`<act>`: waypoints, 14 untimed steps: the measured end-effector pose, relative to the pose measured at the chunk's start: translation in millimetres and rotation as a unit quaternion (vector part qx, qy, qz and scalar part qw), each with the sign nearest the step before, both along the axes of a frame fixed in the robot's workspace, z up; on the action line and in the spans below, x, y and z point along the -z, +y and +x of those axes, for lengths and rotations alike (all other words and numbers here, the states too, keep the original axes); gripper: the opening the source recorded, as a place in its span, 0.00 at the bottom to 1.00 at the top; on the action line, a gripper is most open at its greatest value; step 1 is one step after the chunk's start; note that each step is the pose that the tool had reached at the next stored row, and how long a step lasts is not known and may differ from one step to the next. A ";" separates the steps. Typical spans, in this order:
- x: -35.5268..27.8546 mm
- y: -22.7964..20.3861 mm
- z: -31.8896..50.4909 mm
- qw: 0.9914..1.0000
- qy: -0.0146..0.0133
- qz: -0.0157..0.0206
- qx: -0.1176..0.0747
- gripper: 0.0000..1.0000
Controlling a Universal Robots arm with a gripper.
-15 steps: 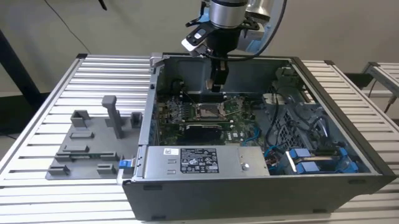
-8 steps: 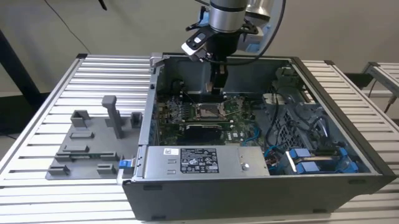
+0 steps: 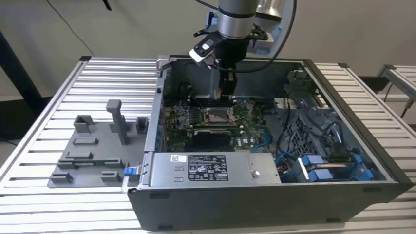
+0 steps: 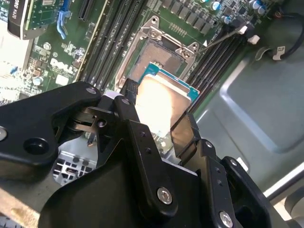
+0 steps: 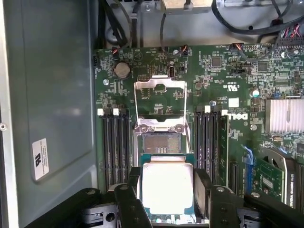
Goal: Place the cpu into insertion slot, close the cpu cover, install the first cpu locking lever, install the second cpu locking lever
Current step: 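Place the cpu into insertion slot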
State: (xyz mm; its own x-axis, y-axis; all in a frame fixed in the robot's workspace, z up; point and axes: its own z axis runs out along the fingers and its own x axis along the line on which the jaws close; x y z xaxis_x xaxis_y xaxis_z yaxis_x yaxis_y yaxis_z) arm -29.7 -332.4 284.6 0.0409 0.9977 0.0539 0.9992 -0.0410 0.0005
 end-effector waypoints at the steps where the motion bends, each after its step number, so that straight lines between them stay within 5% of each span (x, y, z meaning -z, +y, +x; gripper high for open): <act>1: 1.8 0.0 0.0 1.000 0.000 0.000 0.000 0.54; 14: 25.1 0.0 0.0 1.000 -0.002 0.000 0.000 0.54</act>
State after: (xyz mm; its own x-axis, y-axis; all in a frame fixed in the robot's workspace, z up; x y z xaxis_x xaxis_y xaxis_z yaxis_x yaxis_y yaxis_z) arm -29.7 -332.4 259.4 0.0406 0.9977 0.0539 0.9992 -0.0409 0.0040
